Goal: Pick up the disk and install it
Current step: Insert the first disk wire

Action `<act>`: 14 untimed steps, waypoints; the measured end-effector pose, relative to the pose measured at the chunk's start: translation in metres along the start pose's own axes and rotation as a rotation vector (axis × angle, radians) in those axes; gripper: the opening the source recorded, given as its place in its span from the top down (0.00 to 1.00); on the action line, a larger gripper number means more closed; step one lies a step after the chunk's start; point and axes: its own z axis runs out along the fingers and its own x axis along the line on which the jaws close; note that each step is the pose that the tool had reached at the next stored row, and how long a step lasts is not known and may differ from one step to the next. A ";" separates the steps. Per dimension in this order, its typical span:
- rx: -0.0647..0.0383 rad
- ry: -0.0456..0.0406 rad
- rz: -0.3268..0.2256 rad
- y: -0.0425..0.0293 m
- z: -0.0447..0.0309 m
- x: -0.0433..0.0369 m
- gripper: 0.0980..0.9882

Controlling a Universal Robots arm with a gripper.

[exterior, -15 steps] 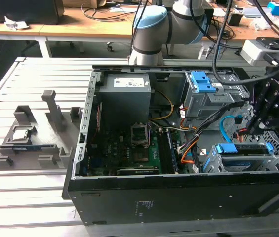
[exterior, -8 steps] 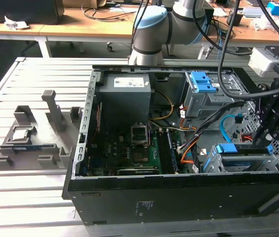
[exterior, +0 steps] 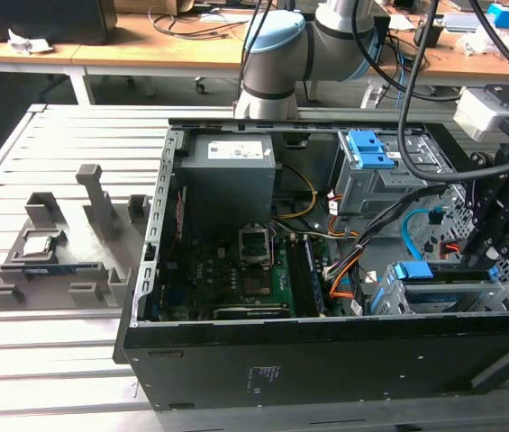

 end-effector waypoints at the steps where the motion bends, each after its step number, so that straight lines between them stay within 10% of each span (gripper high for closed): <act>1: 0.000 -0.0001 0.000 0.0000 0.0001 0.0001 0.81; 14: 0.000 -0.0001 0.000 0.0001 0.0001 -0.0003 0.93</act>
